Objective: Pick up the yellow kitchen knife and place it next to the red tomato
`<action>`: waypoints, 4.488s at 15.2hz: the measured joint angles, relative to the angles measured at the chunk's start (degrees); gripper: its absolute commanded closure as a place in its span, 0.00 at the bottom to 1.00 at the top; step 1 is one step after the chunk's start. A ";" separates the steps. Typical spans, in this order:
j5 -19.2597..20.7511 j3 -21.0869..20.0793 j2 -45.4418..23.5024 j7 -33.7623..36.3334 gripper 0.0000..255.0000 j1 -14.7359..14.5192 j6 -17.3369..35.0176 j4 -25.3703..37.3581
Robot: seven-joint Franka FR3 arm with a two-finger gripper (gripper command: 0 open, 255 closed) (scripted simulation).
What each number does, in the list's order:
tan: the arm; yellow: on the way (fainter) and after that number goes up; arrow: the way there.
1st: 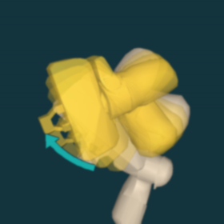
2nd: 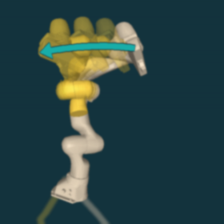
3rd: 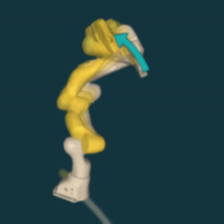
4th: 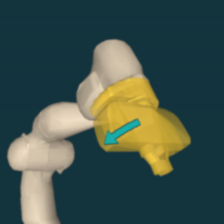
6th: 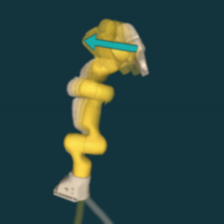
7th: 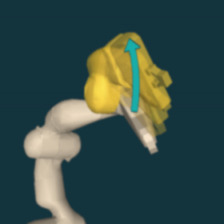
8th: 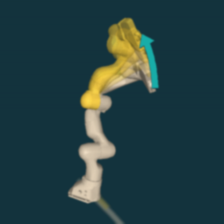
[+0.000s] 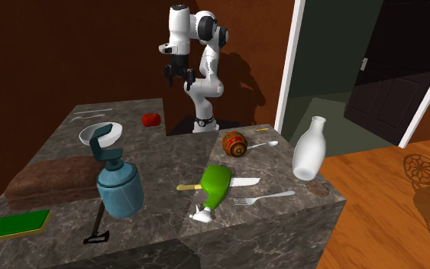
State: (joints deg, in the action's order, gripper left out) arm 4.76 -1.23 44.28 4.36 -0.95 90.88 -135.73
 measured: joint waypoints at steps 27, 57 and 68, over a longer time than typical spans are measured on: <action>-5.14 -19.60 -49.11 59.29 0.00 3.02 20.09 25.49; -0.28 -15.71 -78.80 80.47 1.00 -2.26 23.20 52.18; -0.55 -15.91 -77.71 80.51 1.00 -2.25 20.72 53.62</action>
State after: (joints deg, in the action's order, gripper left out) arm 4.21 -17.15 -33.43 84.87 -3.20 111.60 -82.11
